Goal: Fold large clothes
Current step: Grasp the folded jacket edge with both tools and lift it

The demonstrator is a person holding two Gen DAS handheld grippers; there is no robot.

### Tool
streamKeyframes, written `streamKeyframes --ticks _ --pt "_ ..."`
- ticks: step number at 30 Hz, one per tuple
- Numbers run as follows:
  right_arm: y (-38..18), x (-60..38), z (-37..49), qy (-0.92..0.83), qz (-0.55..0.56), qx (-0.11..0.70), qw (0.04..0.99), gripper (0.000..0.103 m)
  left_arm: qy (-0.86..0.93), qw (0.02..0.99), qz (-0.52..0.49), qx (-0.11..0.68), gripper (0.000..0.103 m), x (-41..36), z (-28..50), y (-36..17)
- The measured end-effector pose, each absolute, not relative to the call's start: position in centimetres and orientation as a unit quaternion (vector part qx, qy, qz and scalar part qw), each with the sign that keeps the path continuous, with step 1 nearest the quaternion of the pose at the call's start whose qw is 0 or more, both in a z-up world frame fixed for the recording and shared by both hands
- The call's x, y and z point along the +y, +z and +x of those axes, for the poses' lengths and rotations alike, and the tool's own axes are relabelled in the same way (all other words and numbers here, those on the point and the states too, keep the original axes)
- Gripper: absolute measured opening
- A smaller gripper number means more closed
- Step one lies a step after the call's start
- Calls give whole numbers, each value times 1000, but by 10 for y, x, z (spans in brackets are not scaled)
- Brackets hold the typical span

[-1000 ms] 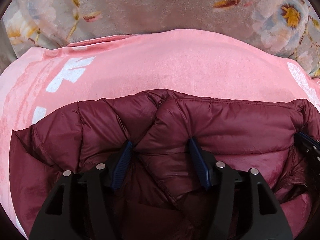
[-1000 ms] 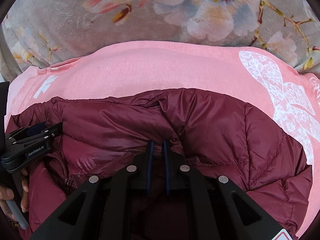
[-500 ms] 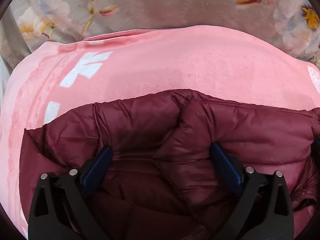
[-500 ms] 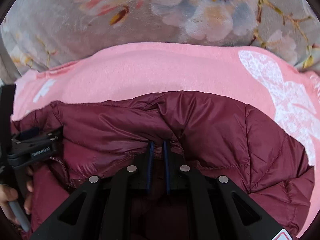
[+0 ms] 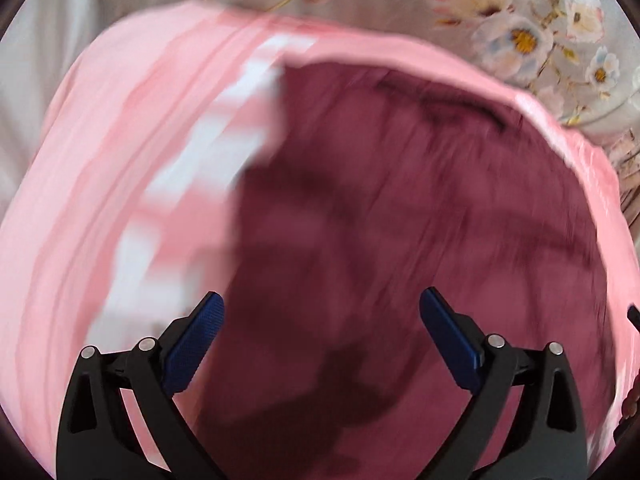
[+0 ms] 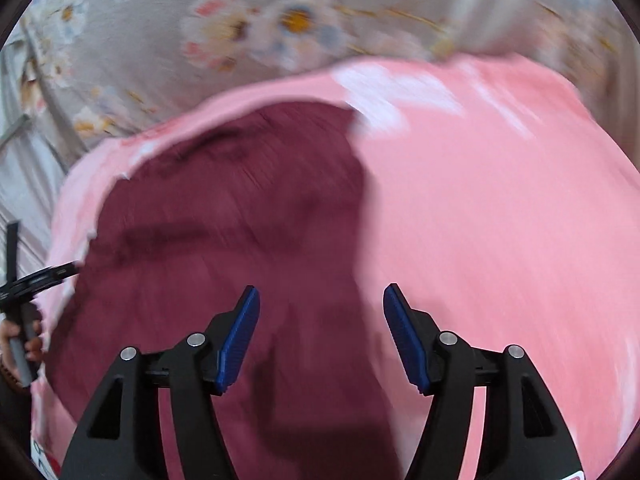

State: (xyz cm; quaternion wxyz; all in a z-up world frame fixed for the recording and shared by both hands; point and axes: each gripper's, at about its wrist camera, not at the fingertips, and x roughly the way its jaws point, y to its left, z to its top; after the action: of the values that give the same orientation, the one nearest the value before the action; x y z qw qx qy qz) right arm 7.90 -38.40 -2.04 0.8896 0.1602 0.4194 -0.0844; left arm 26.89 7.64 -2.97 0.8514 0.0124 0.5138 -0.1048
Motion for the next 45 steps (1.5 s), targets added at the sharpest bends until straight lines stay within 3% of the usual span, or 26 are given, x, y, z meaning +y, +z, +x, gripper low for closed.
streamKeyframes --ticks 6,13,15,16,17,20,21,23,34,38,45 --pt "-52 -393 -48 -118 239 442 856 63 -90 828 -106 542 96 168 181 -46" --pt "-60 -370 -54 -108 261 407 869 67 -115 818 -174 536 94 159 161 -42" --pt "-61 -367 -47 -106 264 402 870 67 -110 823 -164 533 85 150 159 -42" --pt "-62 -364 -44 -106 265 401 870 67 -105 824 -159 533 75 147 158 -42" --pt "-63 -361 -40 -106 264 401 871 62 -100 827 -152 533 56 145 158 -40" --pt "-63 -353 -34 -90 268 404 870 23 -114 822 -157 535 30 141 156 -36" --pt "-63 -352 -33 -78 275 405 868 12 -120 823 -159 533 26 142 153 -32" --pt "-55 -350 -36 -65 286 395 871 7 -130 826 -161 523 19 142 148 -22" --pt "46 -347 -145 24 262 300 917 4 -181 832 -191 487 8 198 61 71" --pt "102 -335 -187 57 227 250 939 4 -184 854 -203 441 8 214 28 124" --pt "139 -352 -140 19 260 188 947 4 -185 892 -152 383 8 172 75 179"
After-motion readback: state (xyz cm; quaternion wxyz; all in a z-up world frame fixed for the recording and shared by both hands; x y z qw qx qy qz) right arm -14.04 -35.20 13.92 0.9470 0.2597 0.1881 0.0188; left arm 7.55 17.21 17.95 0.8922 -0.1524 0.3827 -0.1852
